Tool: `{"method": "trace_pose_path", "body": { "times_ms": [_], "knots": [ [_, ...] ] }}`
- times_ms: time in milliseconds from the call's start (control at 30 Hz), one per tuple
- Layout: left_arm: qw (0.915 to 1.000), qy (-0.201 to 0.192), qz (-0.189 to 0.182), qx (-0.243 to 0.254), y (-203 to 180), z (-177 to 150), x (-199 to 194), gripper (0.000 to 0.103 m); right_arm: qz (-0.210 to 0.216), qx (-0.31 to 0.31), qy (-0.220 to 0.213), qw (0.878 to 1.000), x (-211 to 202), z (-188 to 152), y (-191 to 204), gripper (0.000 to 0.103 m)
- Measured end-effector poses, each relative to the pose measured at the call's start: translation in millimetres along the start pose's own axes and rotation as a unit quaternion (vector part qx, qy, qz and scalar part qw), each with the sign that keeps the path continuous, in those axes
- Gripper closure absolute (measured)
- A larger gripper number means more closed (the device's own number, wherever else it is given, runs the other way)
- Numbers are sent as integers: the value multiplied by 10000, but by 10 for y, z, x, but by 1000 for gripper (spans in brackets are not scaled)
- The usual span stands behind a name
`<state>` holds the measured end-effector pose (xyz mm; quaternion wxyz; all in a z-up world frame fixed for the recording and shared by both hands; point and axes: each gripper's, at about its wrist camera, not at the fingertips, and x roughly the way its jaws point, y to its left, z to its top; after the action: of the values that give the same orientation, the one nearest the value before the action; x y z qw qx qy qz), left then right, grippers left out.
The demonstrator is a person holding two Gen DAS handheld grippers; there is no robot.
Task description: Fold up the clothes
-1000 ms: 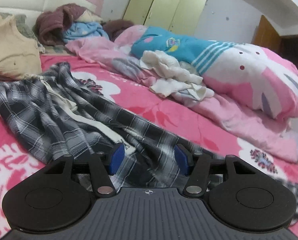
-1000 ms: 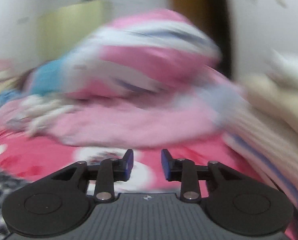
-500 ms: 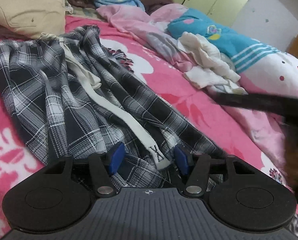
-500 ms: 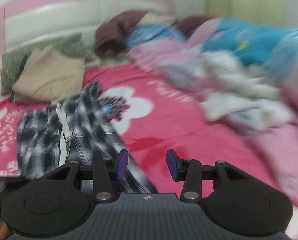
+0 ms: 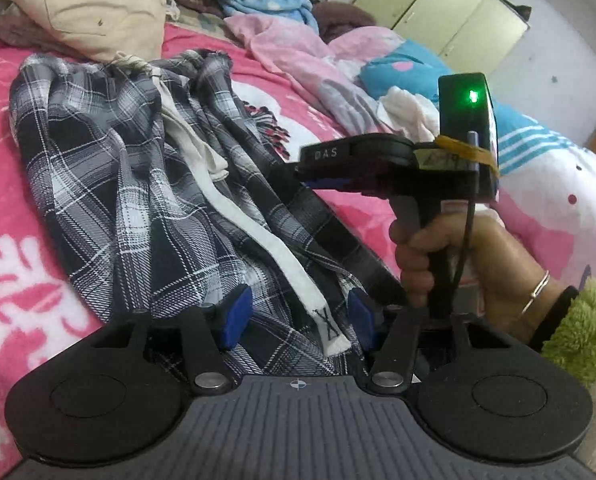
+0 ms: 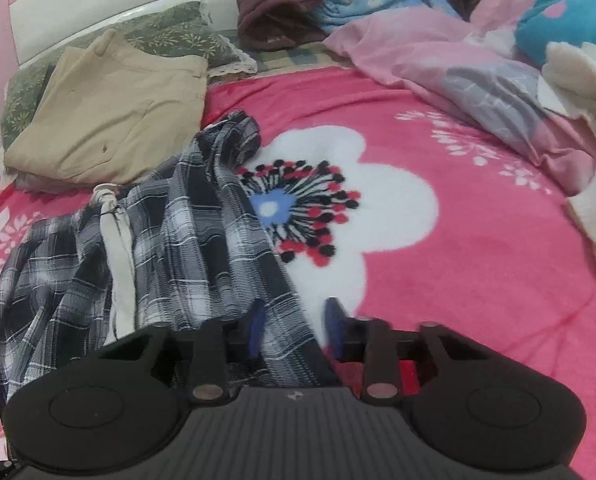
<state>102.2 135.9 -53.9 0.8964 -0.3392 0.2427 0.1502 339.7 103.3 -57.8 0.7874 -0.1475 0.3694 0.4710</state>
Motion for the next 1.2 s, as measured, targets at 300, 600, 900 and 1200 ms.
{"method": "trace_pose_path", "body": {
  "times_ms": [300, 600, 900, 1200],
  "knots": [
    [9998, -42, -3, -193, 38, 13, -16, 50, -735, -366, -543, 9951, -217, 124, 65, 101],
    [9996, -66, -10, -284, 84, 29, -28, 50, -1796, 66, -765, 9807, 31, 332, -429, 101],
    [9995, -96, 36, -311, 77, 18, 5, 50, -2438, -21, -570, 9681, 373, 365, -554, 100],
    [9989, -17, -42, -475, 116, 36, -7, 50, -1357, -435, -737, 9870, 138, 766, -190, 98]
  ]
}}
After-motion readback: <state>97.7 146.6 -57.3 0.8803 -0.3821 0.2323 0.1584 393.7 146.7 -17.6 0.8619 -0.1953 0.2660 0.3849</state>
